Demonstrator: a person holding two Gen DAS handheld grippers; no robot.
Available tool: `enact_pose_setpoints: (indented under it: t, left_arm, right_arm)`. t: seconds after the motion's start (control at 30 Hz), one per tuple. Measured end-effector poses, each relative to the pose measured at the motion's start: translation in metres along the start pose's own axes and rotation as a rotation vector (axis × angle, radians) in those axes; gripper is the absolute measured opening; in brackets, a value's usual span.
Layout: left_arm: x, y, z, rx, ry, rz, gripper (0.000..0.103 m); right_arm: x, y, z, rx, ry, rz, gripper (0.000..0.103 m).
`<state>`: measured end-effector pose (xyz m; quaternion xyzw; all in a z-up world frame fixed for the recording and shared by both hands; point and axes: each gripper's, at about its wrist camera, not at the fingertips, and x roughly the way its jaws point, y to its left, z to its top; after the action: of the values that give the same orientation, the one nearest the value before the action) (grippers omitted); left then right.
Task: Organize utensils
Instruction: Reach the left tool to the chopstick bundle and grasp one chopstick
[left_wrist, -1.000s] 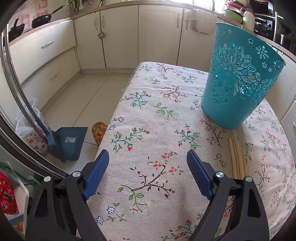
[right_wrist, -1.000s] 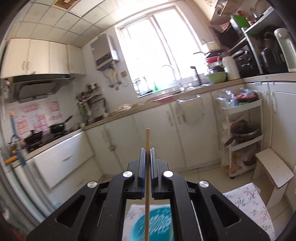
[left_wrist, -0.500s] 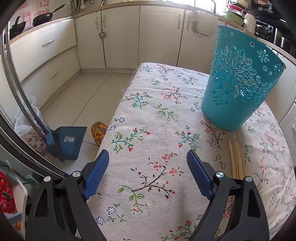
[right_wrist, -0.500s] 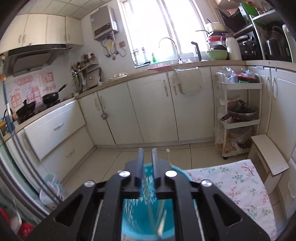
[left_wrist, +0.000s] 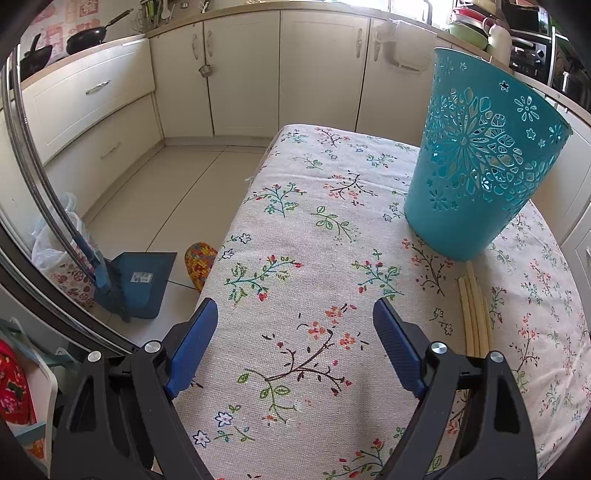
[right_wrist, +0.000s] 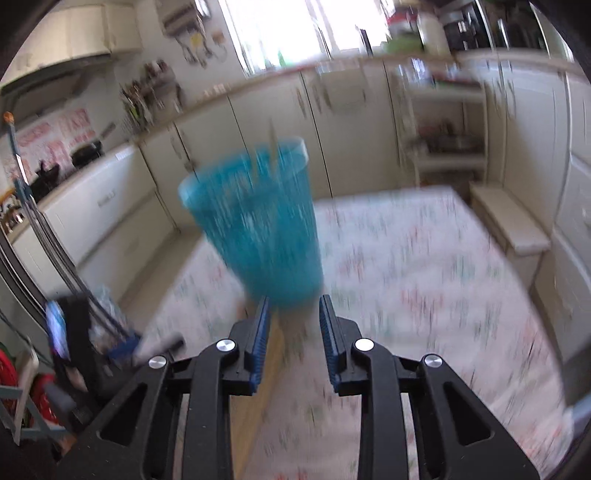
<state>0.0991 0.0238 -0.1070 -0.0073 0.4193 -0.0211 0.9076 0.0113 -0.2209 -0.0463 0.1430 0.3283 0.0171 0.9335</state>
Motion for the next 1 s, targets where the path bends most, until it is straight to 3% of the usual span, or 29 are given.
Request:
enact_pose_setpoints:
  t: [0.13,0.3,0.73,1.0]
  left_arm:
    - [0.000,0.000,0.000,0.000,0.000,0.000,0.082]
    - [0.000,0.001,0.000,-0.001,0.000,-0.001,0.082]
    - [0.000,0.001,-0.001,-0.004,-0.001,-0.001,0.083]
    - [0.000,0.002,0.000,-0.006,0.000,-0.002,0.083]
  right_arm:
    - [0.023,0.004,-0.024,0.012,0.102,-0.001,0.027]
    - [0.038,0.016,-0.035,-0.016,0.161,0.010,0.027]
    - [0.053,0.024,-0.047,-0.055,0.217,-0.025,0.027]
    - [0.055,0.032,-0.046,-0.166,0.219,-0.082,0.026]
